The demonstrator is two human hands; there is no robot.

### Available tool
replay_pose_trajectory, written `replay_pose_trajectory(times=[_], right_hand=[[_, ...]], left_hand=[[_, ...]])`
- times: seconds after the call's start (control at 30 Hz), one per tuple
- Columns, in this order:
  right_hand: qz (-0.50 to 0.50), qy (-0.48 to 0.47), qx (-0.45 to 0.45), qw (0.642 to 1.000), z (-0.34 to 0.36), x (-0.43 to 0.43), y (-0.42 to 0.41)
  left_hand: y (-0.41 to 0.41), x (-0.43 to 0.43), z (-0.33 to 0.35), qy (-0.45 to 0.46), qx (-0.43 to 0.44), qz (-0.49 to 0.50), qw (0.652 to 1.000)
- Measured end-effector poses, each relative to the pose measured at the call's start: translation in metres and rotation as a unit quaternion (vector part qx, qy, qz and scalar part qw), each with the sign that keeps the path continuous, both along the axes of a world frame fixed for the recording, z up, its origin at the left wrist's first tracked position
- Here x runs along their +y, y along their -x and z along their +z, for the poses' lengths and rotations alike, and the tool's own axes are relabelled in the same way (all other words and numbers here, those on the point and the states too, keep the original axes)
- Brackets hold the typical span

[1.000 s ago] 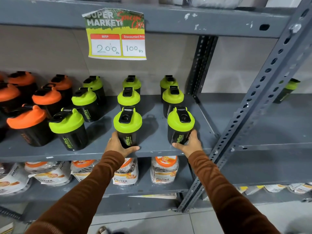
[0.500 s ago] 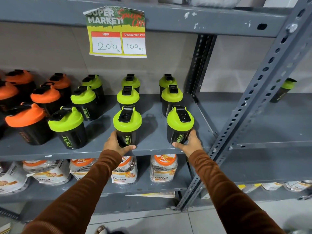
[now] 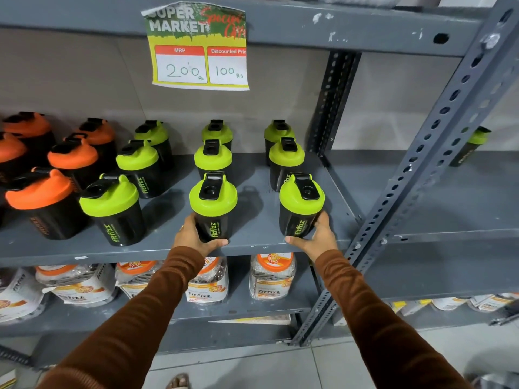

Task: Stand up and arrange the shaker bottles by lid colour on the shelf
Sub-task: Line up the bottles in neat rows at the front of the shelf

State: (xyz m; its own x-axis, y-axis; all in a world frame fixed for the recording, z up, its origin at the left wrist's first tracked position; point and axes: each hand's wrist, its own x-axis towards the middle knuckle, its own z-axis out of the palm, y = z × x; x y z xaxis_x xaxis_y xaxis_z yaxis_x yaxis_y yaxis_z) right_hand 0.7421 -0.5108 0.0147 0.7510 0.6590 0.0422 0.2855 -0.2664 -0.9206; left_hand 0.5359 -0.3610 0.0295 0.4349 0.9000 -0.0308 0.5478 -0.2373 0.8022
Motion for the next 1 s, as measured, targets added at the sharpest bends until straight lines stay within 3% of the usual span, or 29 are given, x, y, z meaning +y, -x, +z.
replay_pose_trajectory(times=[0.1, 0.17, 0.23, 0.3, 0.43, 0.57, 0.7, 0.83, 0.9, 1.0], right_hand=[[-0.081, -0.085, -0.005, 0.993, 0.002, -0.006, 0.023], [-0.18, -0.151, -0.065, 0.97, -0.003, -0.01, 0.047], [-0.215, -0.19, -0.129, 0.949, -0.009, -0.01, 0.073], [-0.169, -0.189, -0.164, 0.953, -0.011, -0.001, 0.103], [0.003, -0.201, -0.248, 0.948, -0.004, 0.038, 0.165], [0.105, -0.201, -0.181, 0.957, 0.01, 0.099, 0.223], [0.083, -0.132, -0.059, 0.986, 0.01, 0.162, 0.265], [0.044, -0.051, 0.033, 0.997, 0.013, 0.206, 0.288], [0.021, -0.036, 0.045, 0.998, 0.013, 0.219, 0.295], [-0.03, -0.036, 0.044, 0.998, 0.013, 0.226, 0.304]], left_hand=[[0.001, 0.002, 0.001, -0.004, -0.006, -0.028, 1.0], [0.005, 0.004, -0.001, -0.011, -0.031, -0.061, 0.998], [0.012, 0.005, -0.007, -0.017, -0.057, -0.092, 0.994], [0.026, 0.007, -0.017, -0.035, -0.066, -0.112, 0.991], [0.077, 0.007, -0.036, -0.185, -0.042, -0.058, 0.98], [0.138, 0.034, -0.05, -0.253, -0.043, 0.068, 0.964], [0.193, 0.086, -0.037, -0.288, -0.069, 0.188, 0.936], [0.219, 0.147, -0.021, -0.163, -0.12, 0.2, 0.959], [0.222, 0.17, -0.011, -0.093, -0.14, 0.167, 0.972], [0.231, 0.189, -0.003, -0.031, -0.101, 0.086, 0.991]])
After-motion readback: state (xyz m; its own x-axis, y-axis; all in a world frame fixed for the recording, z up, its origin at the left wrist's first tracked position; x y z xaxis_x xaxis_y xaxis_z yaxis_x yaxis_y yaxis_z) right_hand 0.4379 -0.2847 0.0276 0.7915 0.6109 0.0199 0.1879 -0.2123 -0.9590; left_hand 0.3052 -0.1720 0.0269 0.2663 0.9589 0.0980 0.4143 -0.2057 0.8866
